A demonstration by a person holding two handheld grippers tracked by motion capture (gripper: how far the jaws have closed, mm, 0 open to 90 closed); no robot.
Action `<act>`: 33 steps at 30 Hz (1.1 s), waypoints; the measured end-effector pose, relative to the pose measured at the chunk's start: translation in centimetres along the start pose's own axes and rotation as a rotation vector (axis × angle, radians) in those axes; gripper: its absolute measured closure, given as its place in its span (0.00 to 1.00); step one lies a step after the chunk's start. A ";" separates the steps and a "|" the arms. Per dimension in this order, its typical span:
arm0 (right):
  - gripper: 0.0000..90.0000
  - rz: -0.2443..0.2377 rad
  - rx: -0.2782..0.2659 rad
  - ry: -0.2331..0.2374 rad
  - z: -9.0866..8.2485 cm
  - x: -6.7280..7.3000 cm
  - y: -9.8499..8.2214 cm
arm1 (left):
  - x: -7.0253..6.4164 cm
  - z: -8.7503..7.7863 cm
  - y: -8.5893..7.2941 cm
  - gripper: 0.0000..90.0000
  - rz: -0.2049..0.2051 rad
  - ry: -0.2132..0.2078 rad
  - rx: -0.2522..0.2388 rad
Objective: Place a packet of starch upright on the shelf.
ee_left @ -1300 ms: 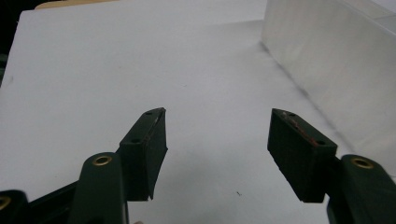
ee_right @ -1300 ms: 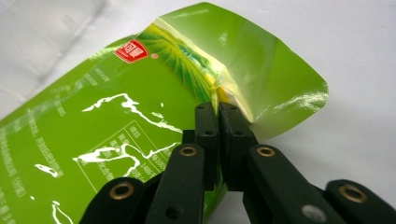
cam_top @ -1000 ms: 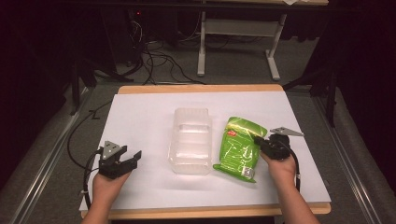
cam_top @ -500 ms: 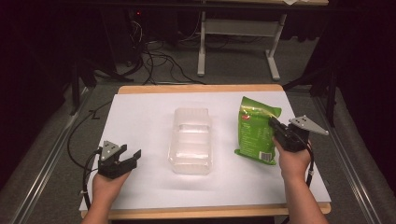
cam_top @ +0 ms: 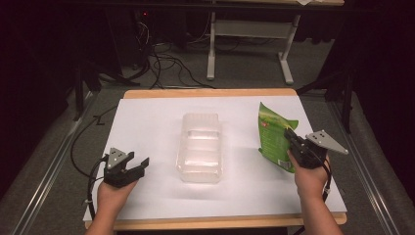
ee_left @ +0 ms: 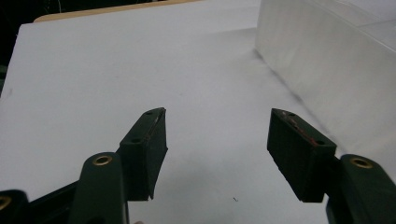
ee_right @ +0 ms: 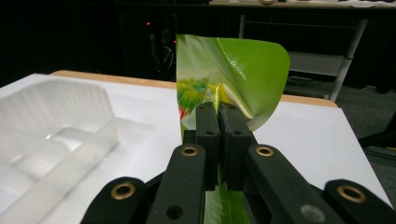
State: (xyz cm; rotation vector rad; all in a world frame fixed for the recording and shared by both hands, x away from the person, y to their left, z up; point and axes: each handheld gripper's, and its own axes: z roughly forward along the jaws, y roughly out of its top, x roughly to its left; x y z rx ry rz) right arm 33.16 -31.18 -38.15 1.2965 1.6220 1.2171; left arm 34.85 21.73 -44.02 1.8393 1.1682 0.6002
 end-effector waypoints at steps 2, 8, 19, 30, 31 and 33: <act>0.98 -0.018 0.005 0.000 -0.8 0.2 -0.4 | 0.0 0.0 0.0 0.42 0.001 0.000 0.001; 0.96 -0.040 0.004 0.016 -2.6 0.5 -1.4 | -0.1 0.1 0.0 0.42 0.003 -0.003 0.009; 0.92 -0.079 0.013 0.028 -4.4 1.6 -2.5 | -0.3 0.2 -0.1 0.42 0.010 -0.013 0.014; 0.88 -0.094 0.023 0.049 -5.6 2.2 -3.1 | -0.5 0.1 0.2 0.42 -0.001 -0.022 -0.005; 0.88 -0.093 0.025 0.046 -5.7 2.3 -3.2 | -0.4 0.1 0.3 0.42 -0.003 -0.024 -0.010; 0.88 -0.093 0.025 0.048 -5.9 2.4 -3.2 | -0.4 0.1 0.4 0.42 -0.010 -0.028 -0.020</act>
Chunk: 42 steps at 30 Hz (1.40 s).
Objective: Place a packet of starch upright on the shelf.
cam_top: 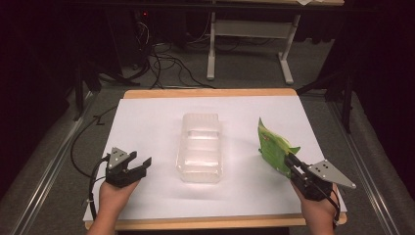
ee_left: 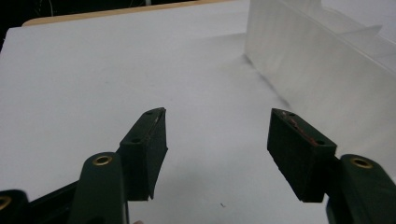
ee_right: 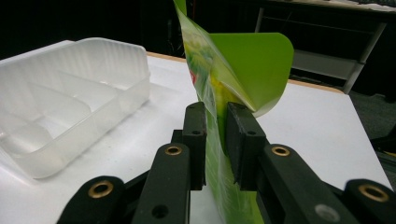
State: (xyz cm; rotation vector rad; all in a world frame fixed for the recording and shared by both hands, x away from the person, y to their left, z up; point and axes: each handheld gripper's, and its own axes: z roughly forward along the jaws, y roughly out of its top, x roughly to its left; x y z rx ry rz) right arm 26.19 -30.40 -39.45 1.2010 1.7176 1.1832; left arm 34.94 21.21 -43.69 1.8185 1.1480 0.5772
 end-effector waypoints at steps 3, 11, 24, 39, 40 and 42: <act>0.85 -0.001 -0.001 -0.005 -0.3 0.2 -0.1 | 0.0 0.2 0.2 0.43 -0.001 -0.010 -0.005; 0.67 0.034 -0.017 -0.044 -1.1 -0.4 -0.3 | -0.5 0.8 0.5 0.43 0.015 -0.027 -0.006; 0.61 0.077 -0.040 0.059 1.3 -1.0 0.6 | -0.3 0.2 0.3 0.43 0.029 -0.008 -0.009; 0.90 0.022 -0.108 0.019 0.5 -2.1 2.4 | 0.2 -0.7 -0.4 0.43 0.018 0.018 -0.002; 0.90 0.020 -0.114 0.014 0.3 -2.4 2.5 | 0.2 -0.7 -0.4 0.43 0.019 0.019 -0.002; 0.89 0.025 -0.118 0.012 0.1 -2.6 2.6 | 0.2 -0.7 -0.3 0.43 0.020 0.018 -0.004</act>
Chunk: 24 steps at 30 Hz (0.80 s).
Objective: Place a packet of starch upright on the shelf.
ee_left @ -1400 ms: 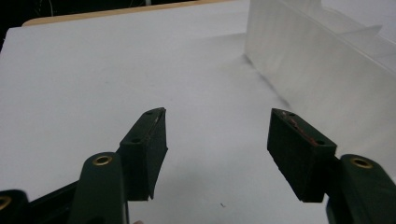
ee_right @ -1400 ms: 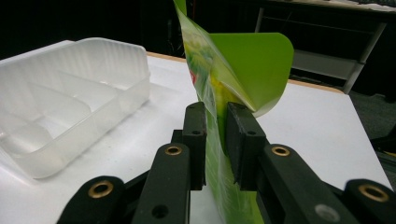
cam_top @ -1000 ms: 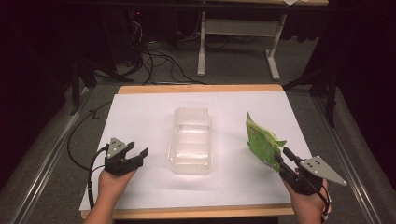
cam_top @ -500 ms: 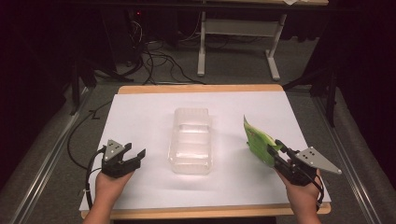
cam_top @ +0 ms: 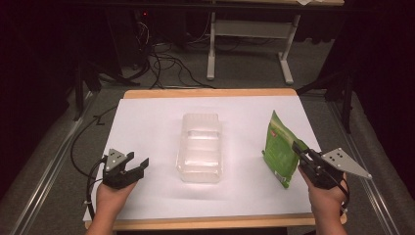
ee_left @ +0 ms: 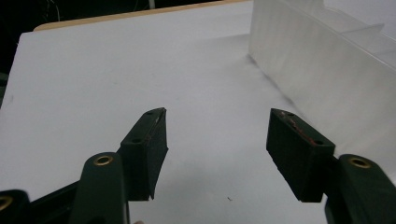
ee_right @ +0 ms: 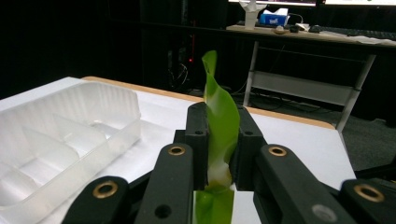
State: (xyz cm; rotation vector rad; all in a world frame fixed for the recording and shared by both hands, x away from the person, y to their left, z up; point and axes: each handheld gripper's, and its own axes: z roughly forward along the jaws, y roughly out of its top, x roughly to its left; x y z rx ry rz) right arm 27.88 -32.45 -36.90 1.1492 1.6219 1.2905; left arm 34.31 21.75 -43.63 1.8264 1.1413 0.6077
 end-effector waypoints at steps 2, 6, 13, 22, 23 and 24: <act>0.84 0.019 -0.011 0.009 -0.2 -0.3 0.0 | 0.0 0.0 0.0 0.43 0.004 -0.003 0.000; 0.72 0.057 0.024 0.018 0.0 -0.9 -0.5 | -0.1 0.1 0.0 0.43 0.005 -0.006 -0.003; 0.72 0.079 0.102 0.046 1.5 -1.8 -1.9 | -0.1 0.0 0.1 0.43 0.010 -0.010 -0.005; 0.78 0.080 0.110 0.033 2.2 -1.6 -1.8 | -0.2 0.2 0.1 0.43 0.018 -0.010 0.002; 0.82 0.079 0.118 0.027 2.4 -1.6 -1.9 | -0.3 0.2 0.0 0.43 0.019 -0.009 0.003; 0.86 0.081 0.119 0.026 2.5 -1.5 -1.9 | -0.3 0.2 0.0 0.43 0.018 -0.008 0.003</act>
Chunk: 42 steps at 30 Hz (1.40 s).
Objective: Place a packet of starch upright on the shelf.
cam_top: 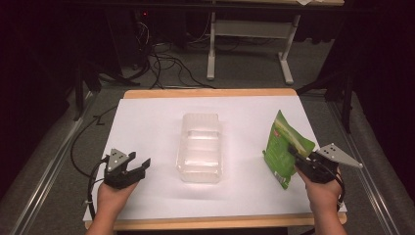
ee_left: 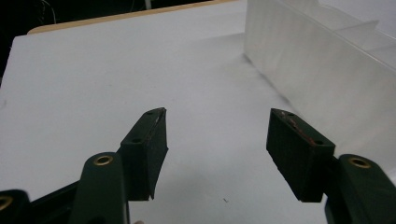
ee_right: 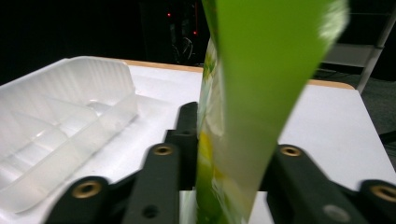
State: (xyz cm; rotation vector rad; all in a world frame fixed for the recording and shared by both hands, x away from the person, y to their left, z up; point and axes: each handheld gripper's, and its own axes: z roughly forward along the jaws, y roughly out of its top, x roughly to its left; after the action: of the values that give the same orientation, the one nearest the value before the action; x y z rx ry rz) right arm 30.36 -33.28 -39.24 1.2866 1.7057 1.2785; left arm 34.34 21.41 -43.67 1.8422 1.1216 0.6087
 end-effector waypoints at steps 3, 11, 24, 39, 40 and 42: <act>0.94 -0.009 0.009 0.001 0.2 0.1 0.2 | 0.1 0.0 0.0 0.43 0.001 0.001 0.000; 1.00 -0.026 0.015 -0.004 0.1 0.4 0.3 | 0.0 0.0 0.0 0.43 0.001 0.001 -0.003; 1.00 -0.075 -0.051 0.035 -0.4 1.2 1.5 | -0.1 0.0 0.0 0.43 0.011 -0.004 -0.014; 1.00 -0.085 -0.092 0.145 0.9 3.4 3.8 | -0.4 -0.1 0.0 0.43 0.022 -0.021 -0.022; 1.00 -0.085 -0.092 0.147 1.0 3.5 3.9 | -0.5 -0.1 0.1 0.43 0.024 -0.022 -0.021; 1.00 -0.090 -0.097 0.156 1.3 3.8 4.2 | -0.7 -0.1 0.1 0.42 0.023 -0.028 -0.024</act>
State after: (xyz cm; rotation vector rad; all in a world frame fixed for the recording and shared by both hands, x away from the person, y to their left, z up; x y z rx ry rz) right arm 31.72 -29.03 -35.44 1.0665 1.7639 1.4217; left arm 33.94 20.79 -43.52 1.8398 1.0720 0.6055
